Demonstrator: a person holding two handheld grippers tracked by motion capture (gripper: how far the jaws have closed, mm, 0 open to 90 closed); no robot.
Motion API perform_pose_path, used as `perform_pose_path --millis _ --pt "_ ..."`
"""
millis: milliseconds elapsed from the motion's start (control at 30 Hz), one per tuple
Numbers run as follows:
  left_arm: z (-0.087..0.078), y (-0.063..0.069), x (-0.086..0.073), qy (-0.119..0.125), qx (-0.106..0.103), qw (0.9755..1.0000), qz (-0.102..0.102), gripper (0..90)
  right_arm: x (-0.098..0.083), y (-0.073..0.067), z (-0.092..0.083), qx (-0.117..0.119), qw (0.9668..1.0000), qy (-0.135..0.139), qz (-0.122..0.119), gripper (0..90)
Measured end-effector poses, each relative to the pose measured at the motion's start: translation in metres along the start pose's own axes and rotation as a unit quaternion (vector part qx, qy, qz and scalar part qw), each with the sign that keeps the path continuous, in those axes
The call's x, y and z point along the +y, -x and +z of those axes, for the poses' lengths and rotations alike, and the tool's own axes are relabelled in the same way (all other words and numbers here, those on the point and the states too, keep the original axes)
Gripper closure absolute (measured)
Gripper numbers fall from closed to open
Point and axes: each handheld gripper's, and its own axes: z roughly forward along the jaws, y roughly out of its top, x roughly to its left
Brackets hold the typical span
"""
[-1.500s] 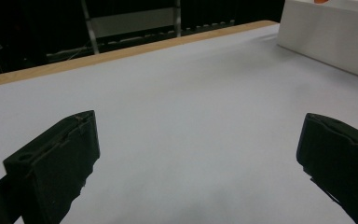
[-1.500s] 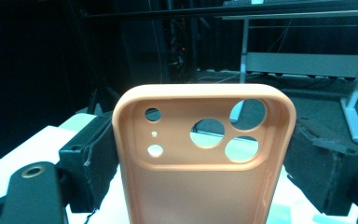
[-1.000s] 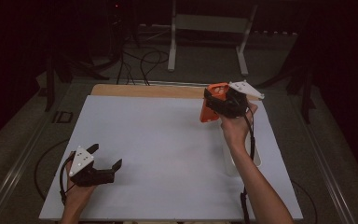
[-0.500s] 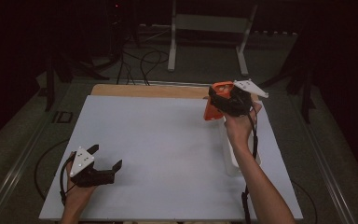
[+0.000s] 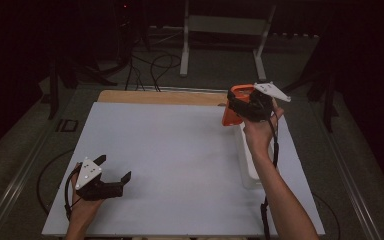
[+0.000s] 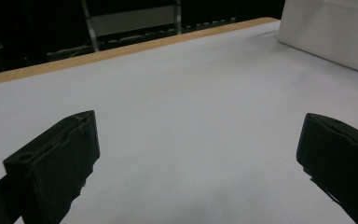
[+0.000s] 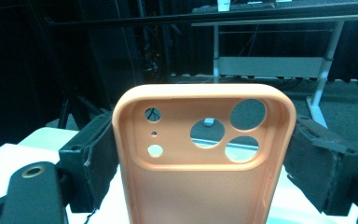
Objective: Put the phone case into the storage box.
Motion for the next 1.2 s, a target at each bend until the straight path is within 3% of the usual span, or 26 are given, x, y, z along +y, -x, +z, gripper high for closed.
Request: perform_pose_path --millis 1200 --pt "0.0 0.001 0.0 0.0 0.0 1.0 0.003 0.0 0.005 0.024 0.008 -0.042 0.9991 0.003 -0.003 16.6"
